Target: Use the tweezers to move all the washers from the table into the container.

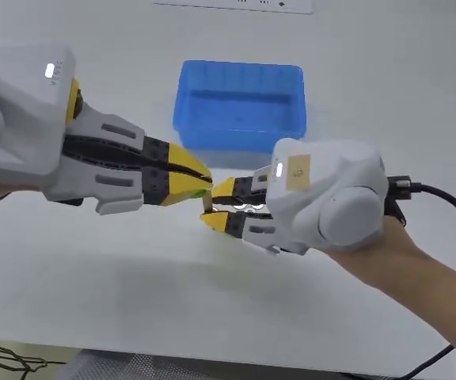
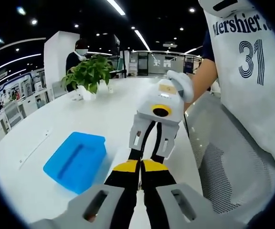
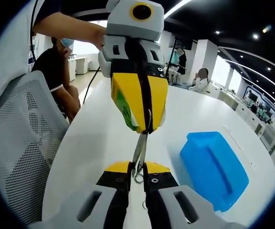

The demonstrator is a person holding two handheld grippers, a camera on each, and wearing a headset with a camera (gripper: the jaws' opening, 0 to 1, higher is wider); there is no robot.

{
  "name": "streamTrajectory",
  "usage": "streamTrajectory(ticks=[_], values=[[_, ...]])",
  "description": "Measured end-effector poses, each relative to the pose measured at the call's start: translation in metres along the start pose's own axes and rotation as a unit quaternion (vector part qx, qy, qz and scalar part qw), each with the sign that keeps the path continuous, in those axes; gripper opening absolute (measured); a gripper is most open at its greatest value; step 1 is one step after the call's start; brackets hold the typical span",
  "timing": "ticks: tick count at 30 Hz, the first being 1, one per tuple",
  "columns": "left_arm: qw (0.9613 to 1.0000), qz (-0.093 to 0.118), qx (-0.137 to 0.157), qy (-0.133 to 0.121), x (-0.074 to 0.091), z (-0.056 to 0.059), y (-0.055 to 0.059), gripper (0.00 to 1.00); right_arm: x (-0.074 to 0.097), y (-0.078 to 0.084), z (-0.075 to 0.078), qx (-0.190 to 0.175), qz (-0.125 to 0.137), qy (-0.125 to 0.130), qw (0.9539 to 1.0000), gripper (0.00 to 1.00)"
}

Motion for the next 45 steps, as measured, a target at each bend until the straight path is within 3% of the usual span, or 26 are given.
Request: streamTrajectory(ticks=[15,38,45], values=[[0.9991,-0.021,-0.019,0.033,-0.006,-0.011,-0.003,0.05,0.0,0.004,0.004,-0.007,-0.006,-0.004,1.0,0.12],[0.9984,-0.029,-0.006,0.049,-0.007,-0.013,-0.002,0.05,-0.002,0.005,0.004,-0.025,-0.004,-0.021,0.9995,0.1],[0.9985,-0.017,-0.009,0.051,0.001,-0.013,-0.015,0.05,0.006,-0.005,0.01,-0.029,0.008,-0.016,0.9994,0.09]])
Point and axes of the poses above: the centre of the closed fingertips' face, and the gripper's own axes: x roughly backward along the fingers, z roughly to its right, y roughly out of its underside, the point moved 9 cm from there along x, roughly backward along the fingers, and after that the axes turned 11 degrees about x, right-handed, at the moved point
